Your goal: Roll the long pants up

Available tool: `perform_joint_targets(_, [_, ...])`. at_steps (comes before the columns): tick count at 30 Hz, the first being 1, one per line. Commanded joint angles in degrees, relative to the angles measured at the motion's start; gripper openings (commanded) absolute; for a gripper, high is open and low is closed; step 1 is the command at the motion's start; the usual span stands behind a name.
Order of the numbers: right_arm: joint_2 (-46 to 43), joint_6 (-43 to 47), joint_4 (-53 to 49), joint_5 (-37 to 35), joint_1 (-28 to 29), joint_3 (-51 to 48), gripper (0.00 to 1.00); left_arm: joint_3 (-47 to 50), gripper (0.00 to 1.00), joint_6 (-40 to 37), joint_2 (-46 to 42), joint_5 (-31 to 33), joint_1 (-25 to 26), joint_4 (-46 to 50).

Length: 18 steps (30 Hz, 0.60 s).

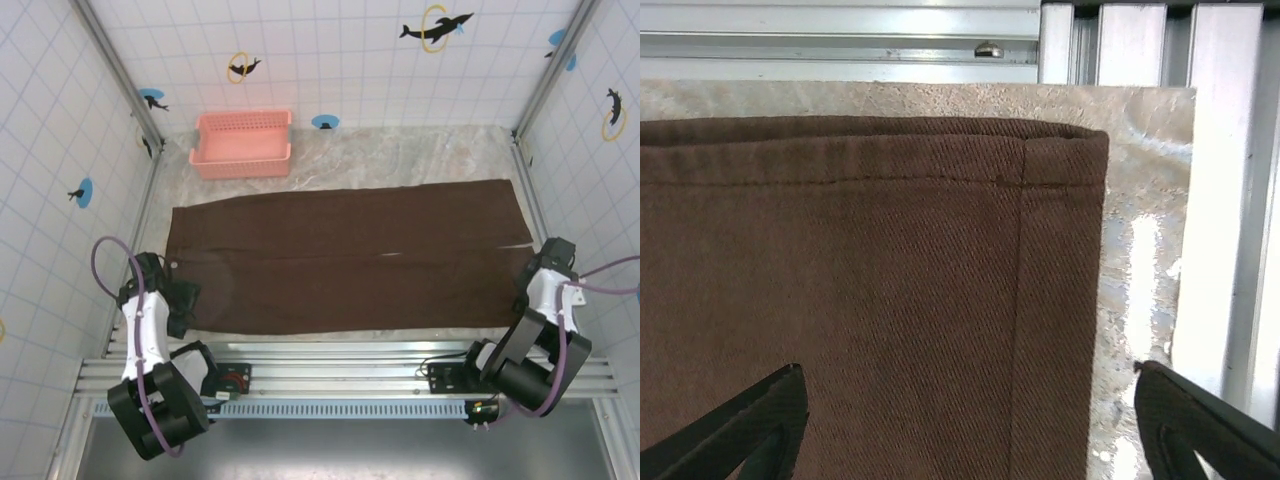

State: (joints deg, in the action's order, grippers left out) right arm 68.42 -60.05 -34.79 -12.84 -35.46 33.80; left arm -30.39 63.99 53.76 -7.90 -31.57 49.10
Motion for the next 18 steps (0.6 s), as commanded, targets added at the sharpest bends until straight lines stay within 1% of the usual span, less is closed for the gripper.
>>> perform_joint_targets(1, [2.70,0.82,3.73,2.73,-1.48,-0.27,0.86,0.47,0.85,3.42,1.41,-0.69,-0.59,-5.59])
perform_joint_targets(2, [3.34,1.26,4.14,2.91,-1.84,-0.23,0.85,0.60,0.85,3.63,2.47,-0.79,-0.59,-6.39])
perform_joint_targets(4, [4.55,1.76,4.62,3.83,-2.85,-0.47,0.81,0.87,0.84,4.32,4.74,-1.11,-0.61,-7.98])
perform_joint_targets(6, [5.47,2.02,4.54,4.71,-3.58,-0.57,0.80,1.12,0.84,5.04,5.76,-1.16,-0.68,-9.07])
perform_joint_targets(9, [6.12,1.83,4.40,4.91,-4.07,-0.77,0.80,1.55,0.83,5.77,5.88,-0.64,-0.64,-9.53])
perform_joint_targets(13, [8.37,1.34,4.14,6.44,-5.29,-1.42,0.77,2.79,0.83,6.15,6.37,-0.61,-0.75,-9.29])
perform_joint_targets(15, [9.43,2.16,3.56,6.55,-5.53,-1.42,0.75,3.67,0.83,6.37,6.29,-0.52,-0.74,-9.37])
perform_joint_targets(18, [8.95,3.22,1.79,5.93,-6.04,-1.28,0.75,5.10,0.82,6.77,5.59,-0.49,-0.94,-9.42])
